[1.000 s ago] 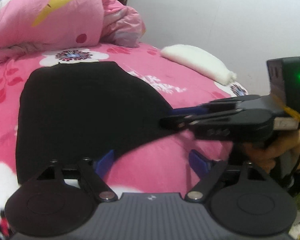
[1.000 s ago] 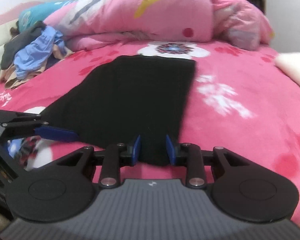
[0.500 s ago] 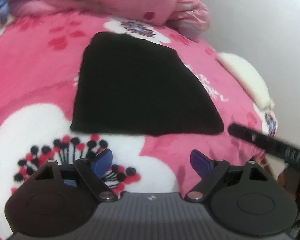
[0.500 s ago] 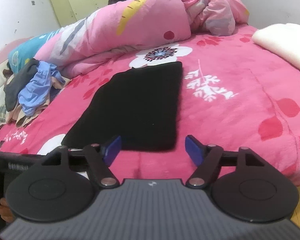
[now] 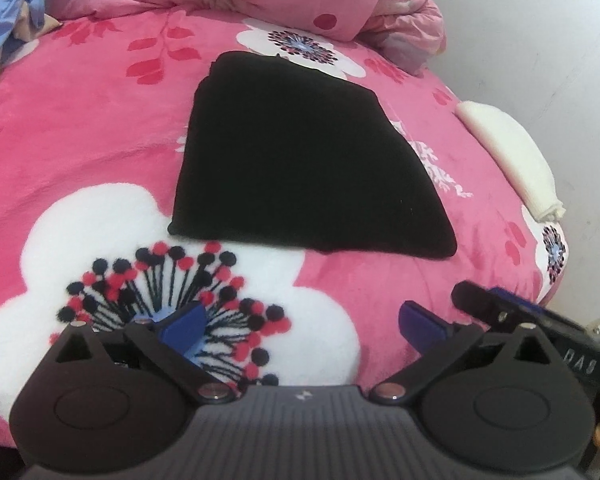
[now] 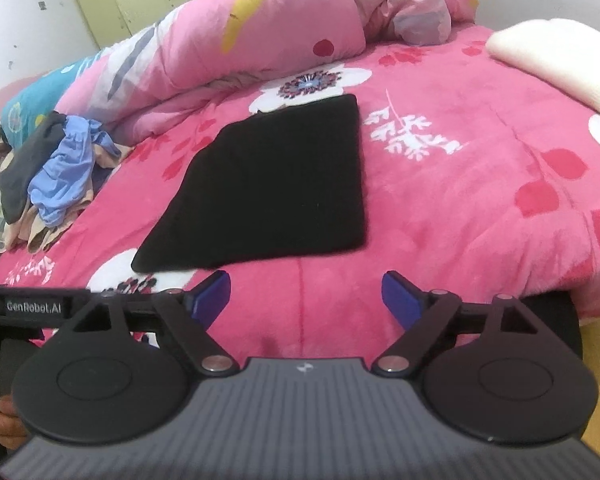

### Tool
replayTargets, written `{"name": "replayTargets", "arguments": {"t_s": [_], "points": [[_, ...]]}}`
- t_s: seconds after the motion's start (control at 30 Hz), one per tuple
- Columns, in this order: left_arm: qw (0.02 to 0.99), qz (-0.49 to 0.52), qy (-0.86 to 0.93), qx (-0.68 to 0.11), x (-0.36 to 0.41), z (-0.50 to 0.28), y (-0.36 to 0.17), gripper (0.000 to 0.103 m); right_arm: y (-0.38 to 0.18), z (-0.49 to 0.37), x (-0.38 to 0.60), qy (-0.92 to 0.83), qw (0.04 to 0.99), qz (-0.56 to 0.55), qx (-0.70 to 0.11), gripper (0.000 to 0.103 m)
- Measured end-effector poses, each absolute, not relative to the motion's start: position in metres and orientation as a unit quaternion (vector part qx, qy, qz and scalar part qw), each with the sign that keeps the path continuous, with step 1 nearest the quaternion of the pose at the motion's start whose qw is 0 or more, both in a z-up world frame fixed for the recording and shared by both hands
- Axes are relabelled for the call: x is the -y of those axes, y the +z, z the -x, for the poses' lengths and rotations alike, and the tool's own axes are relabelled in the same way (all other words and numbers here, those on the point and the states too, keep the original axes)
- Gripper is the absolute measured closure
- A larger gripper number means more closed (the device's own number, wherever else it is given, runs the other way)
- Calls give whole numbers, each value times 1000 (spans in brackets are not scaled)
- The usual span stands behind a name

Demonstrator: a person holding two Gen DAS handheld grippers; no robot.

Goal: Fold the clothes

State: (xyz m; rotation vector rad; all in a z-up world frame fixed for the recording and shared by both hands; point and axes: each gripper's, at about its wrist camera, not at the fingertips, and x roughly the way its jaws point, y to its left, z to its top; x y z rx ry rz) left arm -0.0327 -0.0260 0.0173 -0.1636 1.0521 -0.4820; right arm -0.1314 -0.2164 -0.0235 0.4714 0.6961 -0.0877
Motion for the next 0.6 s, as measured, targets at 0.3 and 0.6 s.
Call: {"name": "replayTargets", "arguments": {"t_s": [0.3,0.6], "points": [[854,86,-134,-495,13,28,16,0,-29,126,203,-74,910,-217,-345,16],[866,37,-107,-487,25,26,4,0,-32,120,196,-88,914,-192,-345,4]]}}
